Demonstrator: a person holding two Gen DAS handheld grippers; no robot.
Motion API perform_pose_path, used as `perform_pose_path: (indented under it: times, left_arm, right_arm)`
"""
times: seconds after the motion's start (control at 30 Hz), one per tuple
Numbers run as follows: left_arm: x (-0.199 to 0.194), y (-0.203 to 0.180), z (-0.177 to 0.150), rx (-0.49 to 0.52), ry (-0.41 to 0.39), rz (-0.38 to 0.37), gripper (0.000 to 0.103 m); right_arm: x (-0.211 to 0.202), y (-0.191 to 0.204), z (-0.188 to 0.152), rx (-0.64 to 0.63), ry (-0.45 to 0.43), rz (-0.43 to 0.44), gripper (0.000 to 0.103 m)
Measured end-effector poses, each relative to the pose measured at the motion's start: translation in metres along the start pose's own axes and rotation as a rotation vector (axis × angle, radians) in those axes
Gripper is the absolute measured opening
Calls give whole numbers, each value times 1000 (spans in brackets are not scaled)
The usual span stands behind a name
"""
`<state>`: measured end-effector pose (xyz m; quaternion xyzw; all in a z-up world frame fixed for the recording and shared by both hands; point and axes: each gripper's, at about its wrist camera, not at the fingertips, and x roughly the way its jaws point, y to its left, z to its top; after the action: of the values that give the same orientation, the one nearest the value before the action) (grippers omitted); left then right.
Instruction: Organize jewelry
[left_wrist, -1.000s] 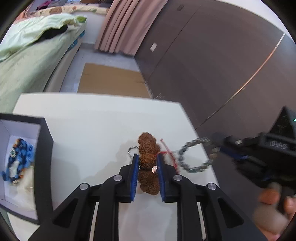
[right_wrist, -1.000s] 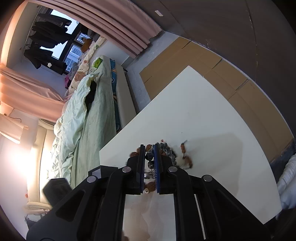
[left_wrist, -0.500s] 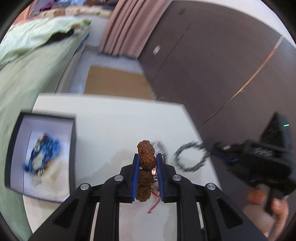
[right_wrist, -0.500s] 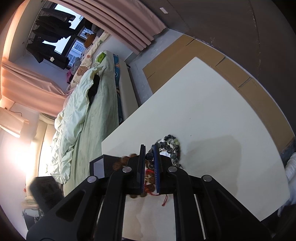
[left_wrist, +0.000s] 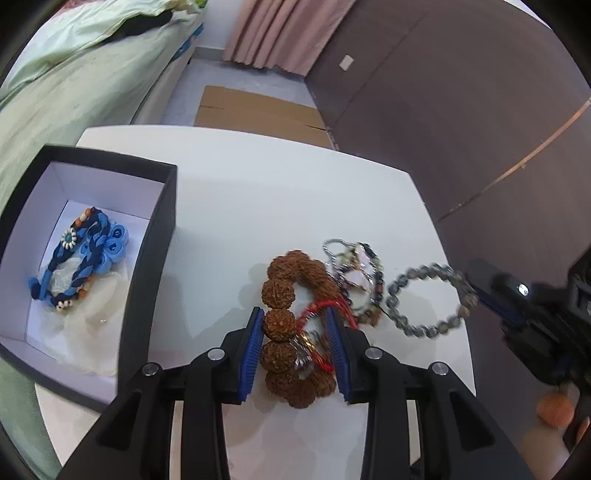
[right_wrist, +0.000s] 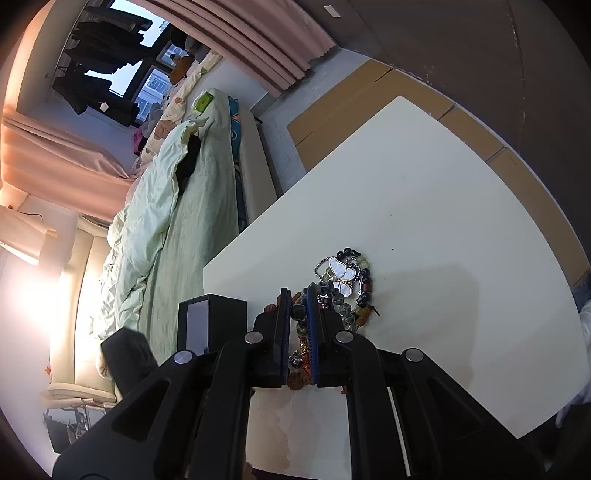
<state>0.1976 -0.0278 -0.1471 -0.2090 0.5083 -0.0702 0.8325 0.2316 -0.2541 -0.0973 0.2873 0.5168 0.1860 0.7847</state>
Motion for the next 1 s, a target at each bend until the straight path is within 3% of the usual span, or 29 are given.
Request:
perform_pose_path:
  times: [0.07, 0.17, 0.33, 0.57, 1.0]
  left_arm:
    - [4, 3, 2, -21, -2, 15, 32]
    - [12, 5, 2, -35, -2, 51, 16]
    - [-5, -4, 6, -4, -62, 33, 16]
    - [-51, -30, 3, 90, -183, -68, 16]
    - [-138, -22, -1, 94, -354, -185, 16]
  right_arm:
    - [1, 0, 0, 1, 0, 0, 10]
    - [1, 1, 0, 0, -1, 1, 10]
    - [2, 3, 0, 1, 3, 10, 10]
    - [-2, 5, 1, -4, -8, 30, 10]
    - [-4, 23, -6, -40, -33, 98, 10]
